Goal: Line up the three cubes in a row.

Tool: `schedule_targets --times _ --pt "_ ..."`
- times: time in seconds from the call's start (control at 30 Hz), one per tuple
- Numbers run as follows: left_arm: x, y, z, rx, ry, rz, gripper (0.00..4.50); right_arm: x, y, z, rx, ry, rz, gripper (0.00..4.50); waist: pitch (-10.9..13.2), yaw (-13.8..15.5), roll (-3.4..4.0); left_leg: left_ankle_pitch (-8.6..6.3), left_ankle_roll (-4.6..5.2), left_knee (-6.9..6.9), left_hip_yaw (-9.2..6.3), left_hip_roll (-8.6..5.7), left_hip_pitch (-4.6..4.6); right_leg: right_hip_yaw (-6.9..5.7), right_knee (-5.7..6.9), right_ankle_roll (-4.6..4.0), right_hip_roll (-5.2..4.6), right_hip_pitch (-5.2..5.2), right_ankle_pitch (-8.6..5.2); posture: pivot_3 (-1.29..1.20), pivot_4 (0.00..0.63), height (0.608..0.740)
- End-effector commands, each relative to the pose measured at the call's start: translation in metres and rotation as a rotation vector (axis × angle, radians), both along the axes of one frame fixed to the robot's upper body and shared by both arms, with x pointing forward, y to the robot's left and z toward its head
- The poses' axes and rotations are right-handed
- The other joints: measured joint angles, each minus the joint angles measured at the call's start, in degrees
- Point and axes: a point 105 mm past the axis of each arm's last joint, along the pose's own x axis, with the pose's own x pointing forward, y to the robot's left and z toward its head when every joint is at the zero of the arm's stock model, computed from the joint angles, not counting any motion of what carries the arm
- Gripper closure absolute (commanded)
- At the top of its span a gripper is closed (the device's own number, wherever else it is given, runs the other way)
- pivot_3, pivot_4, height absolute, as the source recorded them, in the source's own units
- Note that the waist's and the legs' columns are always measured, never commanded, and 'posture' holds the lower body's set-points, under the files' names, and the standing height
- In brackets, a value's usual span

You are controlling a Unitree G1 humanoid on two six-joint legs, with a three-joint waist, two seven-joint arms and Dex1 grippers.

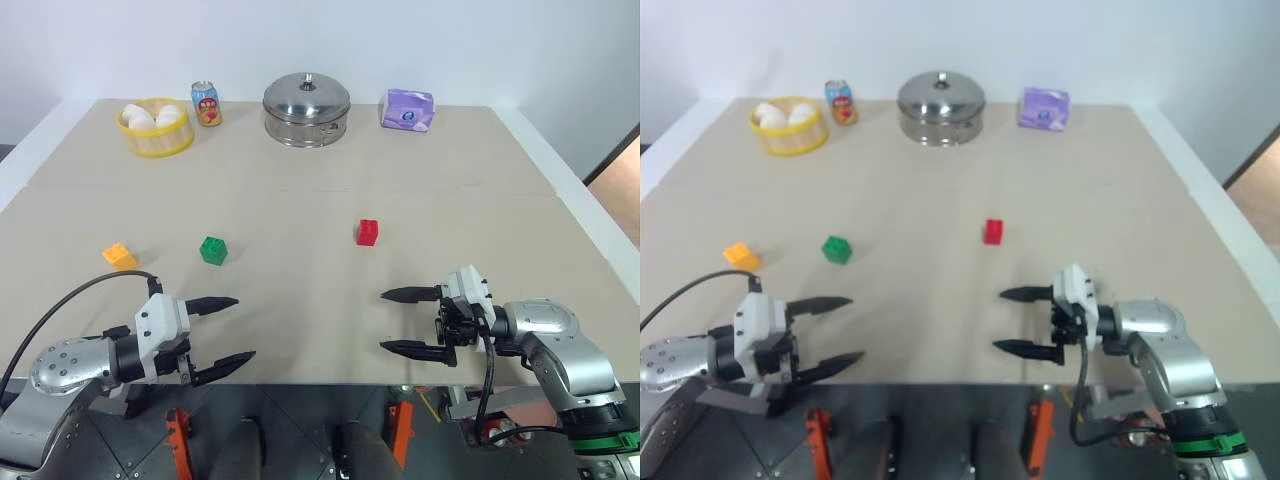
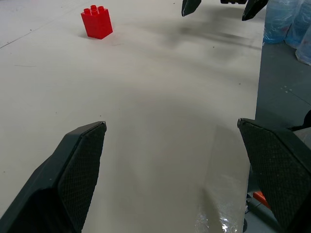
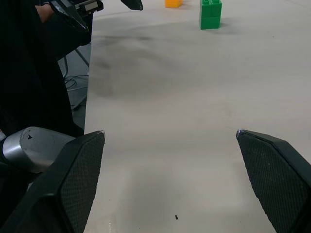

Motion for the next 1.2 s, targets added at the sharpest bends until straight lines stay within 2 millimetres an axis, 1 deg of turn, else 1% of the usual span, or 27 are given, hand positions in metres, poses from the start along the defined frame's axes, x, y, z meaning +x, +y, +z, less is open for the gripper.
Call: schedule_targets --times 0.03,0.27,0.53,0.83,0.97,1.03,1.13,1.2 --pt "-0.005 -0.005 0.007 0.012 -0.036 -0.039 0.02 -0.002 -0.003 0.005 -0.009 -0.026 0.019 0.00 0.0 0.0 0.00 0.00 0.00 0.00 0.00 0.00 0.00 0.00 0.00 0.00 0.00 0.00 0.00 0.00 0.150 0.739" --pt "-0.009 -0.009 0.002 0.024 -0.020 -0.065 0.02 -0.008 -0.005 -0.001 -0.039 0.003 0.050 0.00 0.0 0.0 0.00 0.00 0.00 0.01 0.03 0.02 0.00 0.01 0.00 -0.01 0.02 0.00 0.00 0.00 0.150 0.739" --pt "-0.011 -0.010 0.001 0.031 -0.017 -0.078 0.02 -0.009 -0.006 -0.002 -0.045 0.007 0.053 0.00 0.0 0.0 0.00 0.00 -0.01 0.07 0.03 0.11 0.01 0.02 0.01 -0.04 0.11 0.01 0.03 0.00 0.150 0.739" --pt "-0.012 -0.014 0.003 0.016 -0.018 -0.076 0.02 -0.007 -0.005 -0.004 -0.049 0.015 0.057 0.00 0.0 0.0 0.00 0.00 -0.01 0.11 0.04 0.11 0.01 0.03 0.01 -0.04 0.12 0.03 0.03 0.00 0.150 0.739" --pt "-0.007 -0.014 0.007 -0.006 -0.022 -0.052 0.02 -0.006 -0.005 -0.002 -0.043 0.016 0.063 0.00 0.0 0.0 0.00 0.00 -0.01 0.11 0.04 0.11 0.03 0.03 0.01 -0.04 0.13 0.04 0.03 0.00 0.150 0.739" --pt "0.002 -0.016 0.016 -0.063 -0.026 -0.017 0.02 0.001 -0.003 0.008 -0.011 0.011 0.062 0.00 0.0 0.0 0.00 0.00 0.00 0.15 0.02 0.13 0.03 0.03 0.02 -0.05 0.16 0.07 0.03 0.00 0.150 0.739" --pt "0.019 -0.026 0.038 -0.232 -0.022 0.062 0.02 0.021 0.001 0.031 0.027 -0.026 0.043 0.00 0.0 0.0 0.01 0.00 0.00 0.34 0.03 0.19 0.04 0.03 0.04 -0.01 0.20 0.14 0.07 0.00 0.150 0.739" --pt "0.029 -0.033 0.051 -0.317 -0.033 0.093 0.02 0.038 0.000 0.044 0.021 -0.054 0.027 0.00 0.0 0.0 0.02 0.00 0.00 0.59 0.00 0.20 0.06 0.03 0.05 0.07 0.24 0.27 0.15 0.00 0.150 0.739"
